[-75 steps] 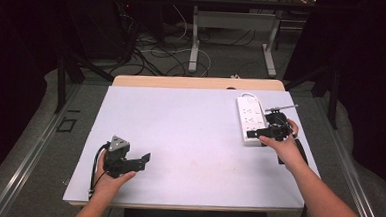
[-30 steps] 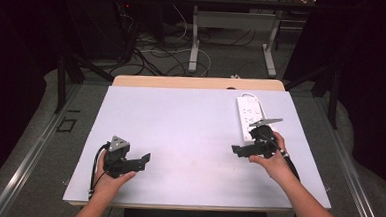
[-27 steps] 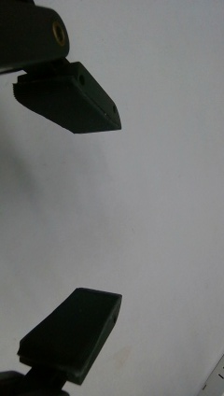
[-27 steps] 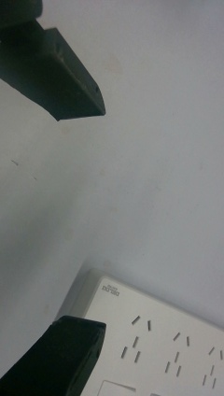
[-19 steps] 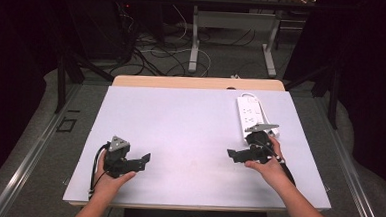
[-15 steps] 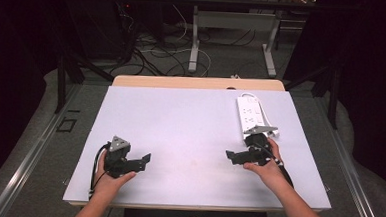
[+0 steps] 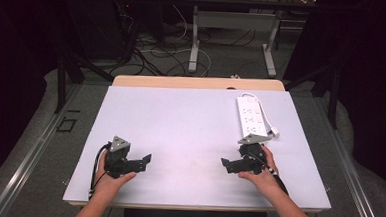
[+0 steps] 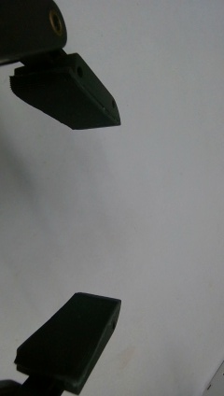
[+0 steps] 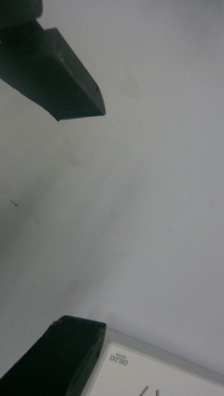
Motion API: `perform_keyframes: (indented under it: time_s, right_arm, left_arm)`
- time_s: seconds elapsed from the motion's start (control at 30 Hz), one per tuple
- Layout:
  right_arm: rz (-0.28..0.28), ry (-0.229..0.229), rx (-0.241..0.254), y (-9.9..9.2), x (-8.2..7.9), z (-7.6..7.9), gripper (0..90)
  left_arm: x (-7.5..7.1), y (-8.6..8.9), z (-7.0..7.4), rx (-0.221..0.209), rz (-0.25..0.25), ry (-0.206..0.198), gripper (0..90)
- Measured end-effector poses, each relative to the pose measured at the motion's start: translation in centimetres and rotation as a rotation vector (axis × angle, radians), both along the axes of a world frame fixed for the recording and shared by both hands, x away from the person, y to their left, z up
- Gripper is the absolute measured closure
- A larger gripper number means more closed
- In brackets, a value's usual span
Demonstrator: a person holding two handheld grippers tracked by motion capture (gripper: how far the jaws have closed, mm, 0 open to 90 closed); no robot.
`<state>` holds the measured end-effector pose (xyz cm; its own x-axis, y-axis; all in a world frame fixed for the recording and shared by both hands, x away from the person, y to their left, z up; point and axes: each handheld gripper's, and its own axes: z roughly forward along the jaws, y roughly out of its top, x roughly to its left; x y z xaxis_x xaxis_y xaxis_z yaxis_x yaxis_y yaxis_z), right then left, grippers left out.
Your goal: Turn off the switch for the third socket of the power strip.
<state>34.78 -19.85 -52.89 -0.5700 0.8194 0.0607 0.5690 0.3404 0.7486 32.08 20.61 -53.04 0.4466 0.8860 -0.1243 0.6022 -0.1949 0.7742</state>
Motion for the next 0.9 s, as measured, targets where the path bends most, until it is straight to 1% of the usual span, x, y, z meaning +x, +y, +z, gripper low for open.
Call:
perform_keyframes:
  time_s: [0.17, 0.2, 0.23, 0.4, 0.43, 0.47, 0.5, 0.53, 0.57, 0.6, 0.63, 0.7, 0.77, 0.83, 0.87, 0.9]
  right_arm:
    - [0.008, -0.011, -0.002, 0.2, -0.2, -0.3, 0.0]
    - [0.014, -0.025, -0.003, 0.2, -0.2, -0.4, 0.0]
    - [0.012, -0.018, -0.007, 0.3, -0.3, -0.5, 0.0]
    - [0.026, -0.031, -0.008, 0.4, -0.4, -1.0, 0.0]
    - [0.024, -0.025, -0.008, 0.5, -0.5, -1.0, 0.0]
    - [0.026, -0.033, -0.004, 0.5, -0.5, -1.1, 0.0]
    - [0.027, -0.029, -0.005, 0.5, -0.5, -1.2, 0.0]
    - [0.031, -0.040, -0.002, 0.5, -0.5, -1.3, 0.0]
    - [0.030, -0.030, -0.004, 0.5, -0.6, -1.4, 0.0]
    - [0.032, -0.038, -0.002, 0.6, -0.6, -1.5, 0.0]
    - [0.030, -0.030, -0.004, 0.6, -0.6, -1.6, 0.0]
    - [0.031, -0.035, -0.001, 0.7, -0.6, -1.7, 0.0]
    - [0.036, -0.039, 0.004, 0.7, -0.5, -1.8, 0.0]
    - [0.036, -0.047, 0.014, 0.7, -0.5, -1.9, 0.0]
    - [0.033, -0.049, 0.011, 0.7, -0.5, -1.9, 0.0]
    - [0.037, -0.040, 0.010, 0.7, -0.5, -1.8, 0.0]
  left_arm:
    - [0.0, -0.1, -0.1, -0.001, -0.001, -0.009, 9.4]
    - [0.0, -0.1, 0.0, -0.001, -0.002, -0.010, 9.3]
    - [0.0, -0.1, -0.1, 0.000, -0.003, -0.010, 9.2]
    - [0.0, -0.1, -0.1, 0.006, -0.006, -0.014, 8.1]
    - [0.0, -0.1, -0.1, 0.005, -0.006, -0.012, 7.8]
    - [0.0, -0.1, -0.1, 0.004, -0.007, -0.010, 7.6]
    - [0.0, -0.1, -0.1, 0.004, -0.008, -0.010, 7.6]
    - [0.1, -0.1, -0.1, 0.005, -0.009, -0.009, 7.4]
    - [0.1, -0.1, -0.1, 0.006, -0.010, -0.010, 7.2]
    - [0.1, -0.1, -0.1, 0.007, -0.010, -0.011, 7.1]
    - [0.1, -0.1, -0.1, 0.007, -0.011, -0.011, 7.0]
    - [0.1, 0.0, -0.1, 0.012, -0.016, -0.009, 6.7]
    - [0.1, 0.0, 0.0, 0.017, -0.023, 0.001, 6.5]
    - [0.1, 0.0, -0.1, 0.017, -0.024, -0.001, 6.3]
    - [0.1, 0.0, 0.0, 0.024, -0.029, -0.005, 6.2]
    - [0.1, 0.0, 0.0, 0.023, -0.028, 0.000, 6.1]
